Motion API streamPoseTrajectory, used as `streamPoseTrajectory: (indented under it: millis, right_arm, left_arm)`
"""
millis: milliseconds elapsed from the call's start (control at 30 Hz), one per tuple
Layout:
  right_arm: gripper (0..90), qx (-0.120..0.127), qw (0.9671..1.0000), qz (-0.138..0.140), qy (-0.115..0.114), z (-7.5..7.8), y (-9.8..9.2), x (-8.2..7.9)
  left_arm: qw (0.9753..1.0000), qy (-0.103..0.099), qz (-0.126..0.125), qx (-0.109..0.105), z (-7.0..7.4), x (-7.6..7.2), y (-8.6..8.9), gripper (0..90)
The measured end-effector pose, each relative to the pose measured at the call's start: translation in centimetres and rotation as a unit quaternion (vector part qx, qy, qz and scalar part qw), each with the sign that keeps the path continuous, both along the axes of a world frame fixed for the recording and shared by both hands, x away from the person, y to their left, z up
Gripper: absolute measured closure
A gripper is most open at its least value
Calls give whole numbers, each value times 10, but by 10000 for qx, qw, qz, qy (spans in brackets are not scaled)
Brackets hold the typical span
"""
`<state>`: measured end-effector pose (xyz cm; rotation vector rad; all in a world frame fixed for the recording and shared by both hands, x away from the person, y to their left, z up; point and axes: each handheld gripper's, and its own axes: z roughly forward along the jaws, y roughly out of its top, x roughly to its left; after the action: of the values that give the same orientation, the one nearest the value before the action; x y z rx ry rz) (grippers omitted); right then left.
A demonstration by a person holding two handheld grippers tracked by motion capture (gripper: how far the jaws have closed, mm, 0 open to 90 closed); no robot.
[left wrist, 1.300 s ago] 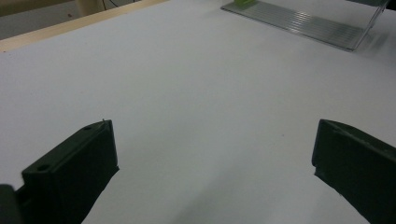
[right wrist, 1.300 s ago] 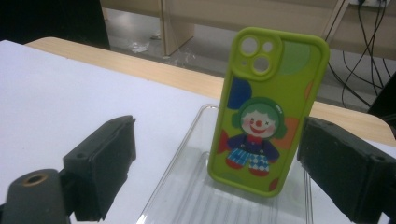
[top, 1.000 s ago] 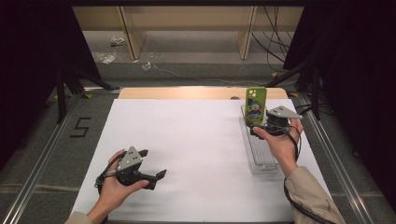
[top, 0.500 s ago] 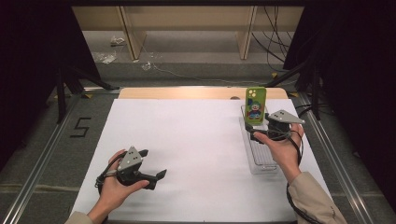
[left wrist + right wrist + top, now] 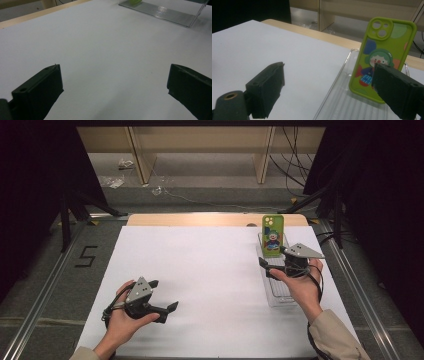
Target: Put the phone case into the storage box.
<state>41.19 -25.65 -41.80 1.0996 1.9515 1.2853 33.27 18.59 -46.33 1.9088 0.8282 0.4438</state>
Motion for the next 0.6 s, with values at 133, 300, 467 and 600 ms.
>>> streamPoseTrajectory:
  millis: [133, 300, 467, 600]
  right_arm:
    - [126, 3, 10000, 14, -12, 1, 0, -2]
    - [127, 26, 10000, 85, -22, 1, 1, -6]
    - [127, 47, 9997, 247, -36, 2, 6, -13]
    - [127, 53, 9994, 336, -101, 5, 8, -18]
  left_arm:
    - [10000, -4, -2, 6, 0, 0, 0, 0]
    - [10000, -3, -1, -2, 0, 0, 0, 0]
    - [10000, -8, 8, 2, 0, 0, 0, 0]
    - [10000, -16, 9, 3, 0, 0, 0, 0]
